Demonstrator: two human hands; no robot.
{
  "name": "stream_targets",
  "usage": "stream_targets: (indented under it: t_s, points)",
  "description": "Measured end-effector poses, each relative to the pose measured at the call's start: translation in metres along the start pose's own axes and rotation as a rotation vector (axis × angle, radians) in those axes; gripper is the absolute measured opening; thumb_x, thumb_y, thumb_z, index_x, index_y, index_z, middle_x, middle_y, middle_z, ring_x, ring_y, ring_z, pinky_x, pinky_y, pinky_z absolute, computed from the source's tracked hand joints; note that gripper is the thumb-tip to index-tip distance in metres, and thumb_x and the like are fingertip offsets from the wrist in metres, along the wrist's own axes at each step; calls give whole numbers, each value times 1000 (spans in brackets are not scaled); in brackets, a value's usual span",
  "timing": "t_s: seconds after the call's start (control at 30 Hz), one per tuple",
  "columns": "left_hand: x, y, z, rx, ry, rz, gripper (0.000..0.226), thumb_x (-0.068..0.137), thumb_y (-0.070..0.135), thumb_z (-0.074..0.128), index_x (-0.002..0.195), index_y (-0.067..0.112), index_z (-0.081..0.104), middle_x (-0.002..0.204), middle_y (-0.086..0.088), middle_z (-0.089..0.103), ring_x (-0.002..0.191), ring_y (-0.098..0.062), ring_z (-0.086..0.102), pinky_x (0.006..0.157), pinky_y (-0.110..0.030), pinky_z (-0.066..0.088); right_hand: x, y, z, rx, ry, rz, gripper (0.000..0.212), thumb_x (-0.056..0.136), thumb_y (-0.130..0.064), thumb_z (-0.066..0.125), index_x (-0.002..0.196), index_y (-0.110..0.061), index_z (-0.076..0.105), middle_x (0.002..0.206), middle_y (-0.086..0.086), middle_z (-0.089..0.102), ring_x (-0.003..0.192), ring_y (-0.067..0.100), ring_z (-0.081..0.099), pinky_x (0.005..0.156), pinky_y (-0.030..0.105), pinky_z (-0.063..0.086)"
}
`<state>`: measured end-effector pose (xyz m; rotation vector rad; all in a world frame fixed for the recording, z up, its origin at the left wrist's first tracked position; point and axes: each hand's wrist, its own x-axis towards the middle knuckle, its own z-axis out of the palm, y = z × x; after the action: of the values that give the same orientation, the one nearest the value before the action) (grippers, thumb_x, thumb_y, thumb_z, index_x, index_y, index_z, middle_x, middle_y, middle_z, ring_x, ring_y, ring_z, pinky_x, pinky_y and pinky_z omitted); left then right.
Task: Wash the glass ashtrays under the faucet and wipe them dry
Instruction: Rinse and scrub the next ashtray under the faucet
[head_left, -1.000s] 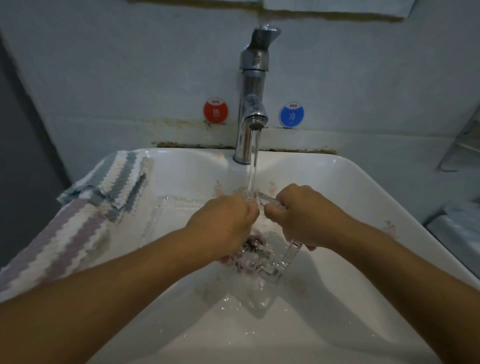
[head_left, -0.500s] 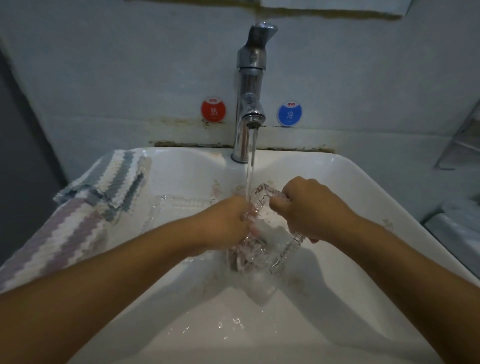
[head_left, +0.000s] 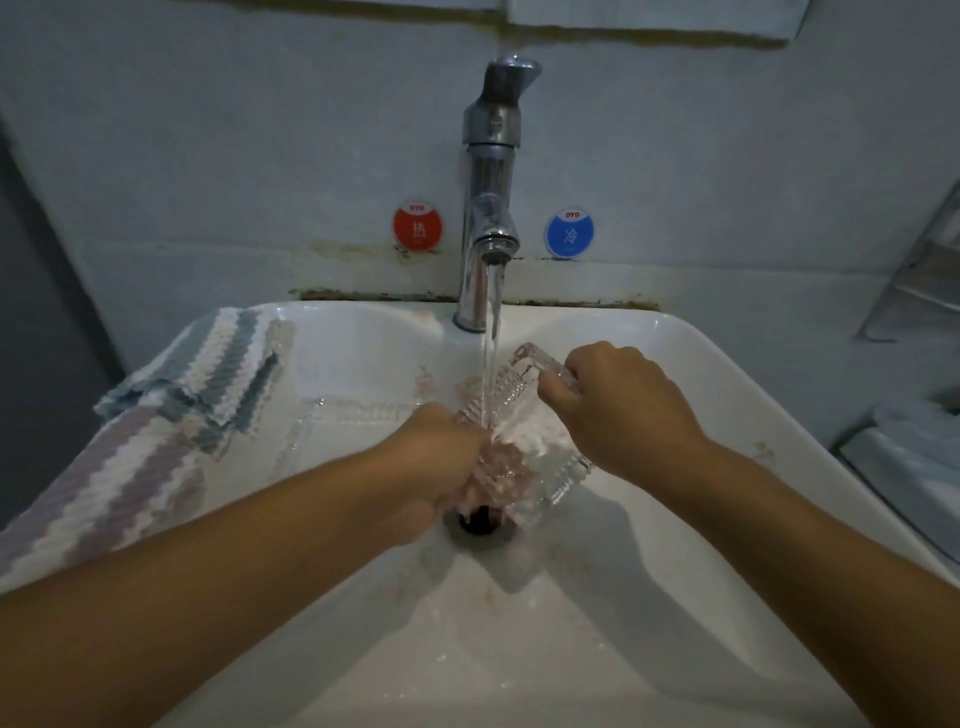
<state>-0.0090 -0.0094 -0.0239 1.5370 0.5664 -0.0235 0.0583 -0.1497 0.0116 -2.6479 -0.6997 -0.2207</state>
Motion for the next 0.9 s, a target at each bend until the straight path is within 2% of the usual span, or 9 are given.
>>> stream_targets:
  t_s: [0.1, 0.27, 0.33, 0.47, 0.53, 0.63, 0.73, 0.83, 0.9]
  points:
    - [-2, 8, -3, -102, -39, 9, 24, 98, -3, 43, 116, -6, 59, 109, -28, 71, 94, -35, 73, 81, -42, 61, 1, 0, 2, 51, 7, 12, 41, 102, -35, 48, 66, -16, 47, 59, 1, 47, 48, 13, 39, 48, 26, 30]
    - [-6, 2, 2, -253, -50, -7, 23, 94, -5, 53, 114, -4, 64, 104, -21, 74, 102, -34, 71, 87, -42, 60, -3, -4, 0, 50, 72, 36, 43, 103, -35, 46, 64, -18, 42, 57, -1, 42, 46, 10, 35, 47, 22, 24]
    - [-10, 0, 6, -334, -74, -55, 17, 99, 5, 55, 110, -4, 65, 104, -22, 74, 100, -35, 72, 81, -43, 62, -4, -5, -1, 74, 87, 54, 44, 103, -34, 45, 62, -18, 41, 56, -2, 41, 46, 9, 36, 46, 21, 23]
    - [-20, 2, 10, -374, -207, -159, 36, 108, 31, 38, 110, 3, 60, 99, -21, 75, 87, -41, 73, 75, -50, 62, -2, -6, 1, 97, 133, 53, 44, 103, -34, 45, 62, -18, 41, 56, -2, 42, 47, 10, 37, 46, 23, 24]
    - [-23, 3, 11, -394, -242, -182, 36, 108, 26, 37, 112, -2, 59, 98, -24, 75, 80, -40, 73, 72, -49, 63, -1, -5, 2, 104, 134, 58, 44, 103, -34, 45, 62, -17, 42, 56, -1, 45, 48, 12, 42, 47, 23, 25]
    - [-20, 5, 10, -430, -254, -175, 27, 106, 11, 40, 117, -10, 54, 102, -29, 72, 81, -39, 71, 71, -46, 63, 0, -2, 3, 133, 139, 69, 44, 101, -32, 45, 61, -15, 43, 57, 3, 49, 54, 21, 57, 47, 25, 28]
    - [-18, 7, 10, -412, -253, -175, 14, 99, -2, 49, 108, -9, 58, 99, -28, 72, 82, -40, 70, 62, -40, 63, 1, -2, 3, 137, 157, 67, 43, 102, -33, 45, 62, -15, 44, 58, 2, 47, 51, 17, 47, 48, 26, 27]
    - [-17, 5, 8, -358, -272, -181, 19, 93, -9, 53, 111, -12, 61, 102, -28, 72, 80, -36, 72, 57, -32, 62, -1, -5, 3, 121, 148, 64, 44, 103, -34, 44, 63, -18, 42, 58, 0, 45, 49, 11, 39, 48, 23, 25]
    - [-17, 3, 8, -350, -282, -163, 18, 89, -13, 58, 106, -11, 64, 96, -25, 73, 81, -35, 72, 55, -31, 61, -3, -7, 2, 104, 149, 58, 44, 104, -35, 43, 63, -19, 40, 58, -1, 43, 49, 10, 37, 47, 23, 23]
